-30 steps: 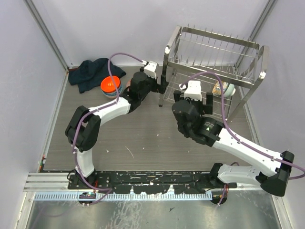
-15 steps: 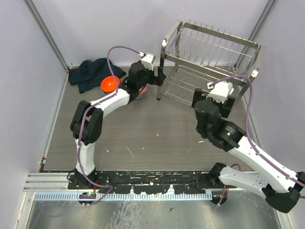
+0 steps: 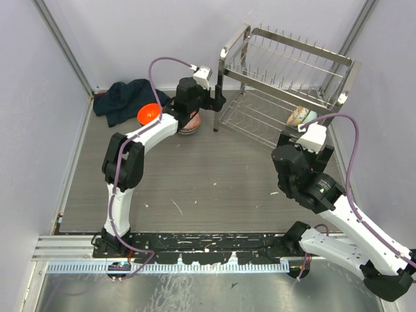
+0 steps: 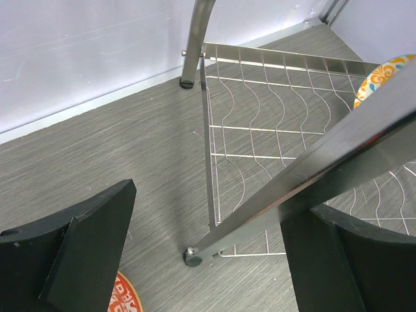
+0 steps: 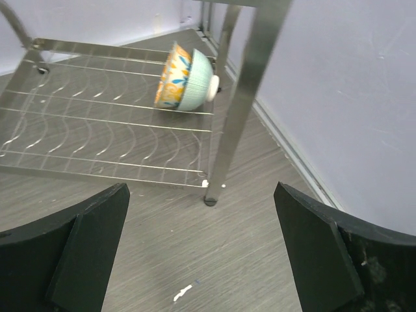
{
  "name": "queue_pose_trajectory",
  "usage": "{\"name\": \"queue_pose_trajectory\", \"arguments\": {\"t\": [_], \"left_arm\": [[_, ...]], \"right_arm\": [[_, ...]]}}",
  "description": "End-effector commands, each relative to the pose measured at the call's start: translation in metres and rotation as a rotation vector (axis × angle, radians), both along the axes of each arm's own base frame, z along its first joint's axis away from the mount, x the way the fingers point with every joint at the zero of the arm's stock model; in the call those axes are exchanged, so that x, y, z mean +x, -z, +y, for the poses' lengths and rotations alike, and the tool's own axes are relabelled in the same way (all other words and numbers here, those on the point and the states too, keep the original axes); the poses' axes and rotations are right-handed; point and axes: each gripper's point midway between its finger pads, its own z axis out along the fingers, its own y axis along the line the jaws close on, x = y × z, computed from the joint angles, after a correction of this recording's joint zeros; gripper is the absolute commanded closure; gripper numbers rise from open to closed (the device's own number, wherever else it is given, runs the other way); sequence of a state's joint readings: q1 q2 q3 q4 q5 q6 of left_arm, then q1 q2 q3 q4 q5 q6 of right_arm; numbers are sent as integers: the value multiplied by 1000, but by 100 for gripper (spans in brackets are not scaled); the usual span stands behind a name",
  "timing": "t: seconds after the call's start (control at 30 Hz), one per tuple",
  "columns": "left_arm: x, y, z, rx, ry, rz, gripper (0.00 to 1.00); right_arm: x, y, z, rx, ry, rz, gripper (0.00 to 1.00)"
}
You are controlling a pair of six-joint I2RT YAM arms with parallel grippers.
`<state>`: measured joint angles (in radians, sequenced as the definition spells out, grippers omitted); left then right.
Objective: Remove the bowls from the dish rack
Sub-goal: Adjust the dish rack at the center of the board.
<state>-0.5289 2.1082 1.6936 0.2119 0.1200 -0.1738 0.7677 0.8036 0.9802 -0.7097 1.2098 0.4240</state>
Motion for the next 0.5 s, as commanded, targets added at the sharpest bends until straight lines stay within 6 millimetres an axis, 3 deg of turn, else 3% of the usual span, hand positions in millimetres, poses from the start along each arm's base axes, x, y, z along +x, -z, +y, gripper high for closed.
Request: {"name": "queue_pose_trajectory", "arguments": {"t": [0.0,0.27,0.47], "left_arm": [[18,17,15,26,-43,40,5],[25,16,15,22,-34,48,4],[30,20,15,15,-23,60,5]], "right_arm": [[-4,5,-19,30,76,-3,0],[6,14,-42,39,153,35,0],[24,20,-52,66,173,33,0]]}}
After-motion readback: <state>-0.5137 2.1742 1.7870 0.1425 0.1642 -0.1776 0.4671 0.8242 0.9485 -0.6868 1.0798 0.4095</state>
